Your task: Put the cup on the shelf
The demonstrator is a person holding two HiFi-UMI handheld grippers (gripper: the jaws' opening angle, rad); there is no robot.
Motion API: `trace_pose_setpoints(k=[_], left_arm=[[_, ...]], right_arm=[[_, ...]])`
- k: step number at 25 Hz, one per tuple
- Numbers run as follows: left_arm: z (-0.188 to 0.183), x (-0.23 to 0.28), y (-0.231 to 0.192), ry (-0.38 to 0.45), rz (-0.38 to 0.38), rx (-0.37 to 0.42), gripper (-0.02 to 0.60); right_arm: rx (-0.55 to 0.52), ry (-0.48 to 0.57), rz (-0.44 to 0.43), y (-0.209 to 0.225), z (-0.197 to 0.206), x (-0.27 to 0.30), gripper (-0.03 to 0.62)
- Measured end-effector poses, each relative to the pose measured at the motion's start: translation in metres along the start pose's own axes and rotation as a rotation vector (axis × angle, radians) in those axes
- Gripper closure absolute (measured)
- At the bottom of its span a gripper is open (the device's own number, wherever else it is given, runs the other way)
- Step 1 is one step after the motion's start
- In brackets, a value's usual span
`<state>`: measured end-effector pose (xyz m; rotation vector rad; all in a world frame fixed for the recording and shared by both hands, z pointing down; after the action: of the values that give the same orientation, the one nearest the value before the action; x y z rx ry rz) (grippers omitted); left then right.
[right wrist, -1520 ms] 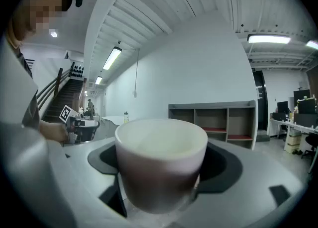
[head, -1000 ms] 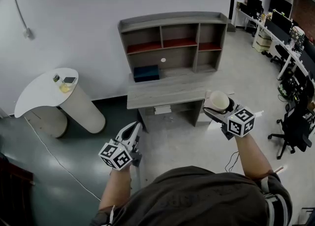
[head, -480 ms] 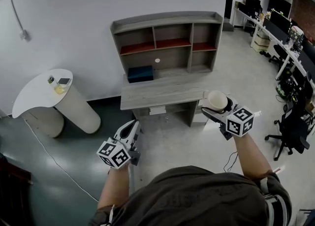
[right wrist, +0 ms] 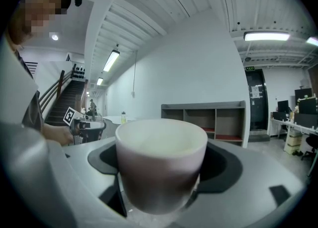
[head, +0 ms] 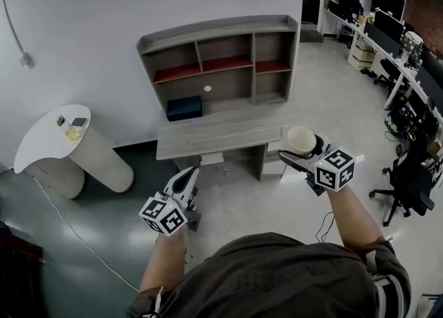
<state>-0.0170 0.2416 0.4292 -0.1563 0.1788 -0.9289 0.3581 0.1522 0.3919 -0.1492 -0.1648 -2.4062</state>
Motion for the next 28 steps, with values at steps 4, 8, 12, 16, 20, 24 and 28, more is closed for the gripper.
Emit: trace_pose_setpoints(k=[4, 8, 12, 16, 20, 24, 28], left_arm=[[0.002, 0.016, -0.008, -0.008, 0.014, 0.001, 0.577], [0.003, 0.025, -0.038, 0.003, 0.021, -0.02, 0.578], [0.003, 0.035, -0.091, 0.011, 0.04, -0.034, 0.577], [-0.013, 0.051, -0.164, 0.02, 0.07, -0.03, 0.577], [-0.039, 0.071, -0.238, 0.015, 0.111, -0.023, 0.577], [-0.059, 0.09, -0.303, -0.006, 0.144, -0.004, 0.577], [-0.072, 0.111, -0.352, -0.015, 0.17, 0.008, 0.577]], right_arm=[[0.001, 0.0, 0.0, 0.011, 0.0, 0.009, 0.163], [0.003, -0.016, 0.004, 0.016, 0.0, 0.037, 0.163], [0.0, -0.024, 0.016, 0.019, -0.002, 0.086, 0.163], [-0.005, -0.008, 0.028, 0.02, -0.016, 0.153, 0.163], [-0.001, 0.014, 0.036, 0.021, -0.041, 0.225, 0.163], [0.002, 0.027, 0.041, 0.025, -0.058, 0.29, 0.163], [0.011, 0.039, 0.048, 0.038, -0.07, 0.339, 0.163]])
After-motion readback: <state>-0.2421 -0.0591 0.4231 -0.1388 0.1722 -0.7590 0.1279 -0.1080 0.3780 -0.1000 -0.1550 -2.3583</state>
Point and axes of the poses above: the fingertips, and each gripper's own axes: x forward along the fingers, y to its right, z out of its underside, the point moved 9 cm from there along -x, backward along the fingers, and after that the axes turned 4 degrees about x, right-handed, at the moved point
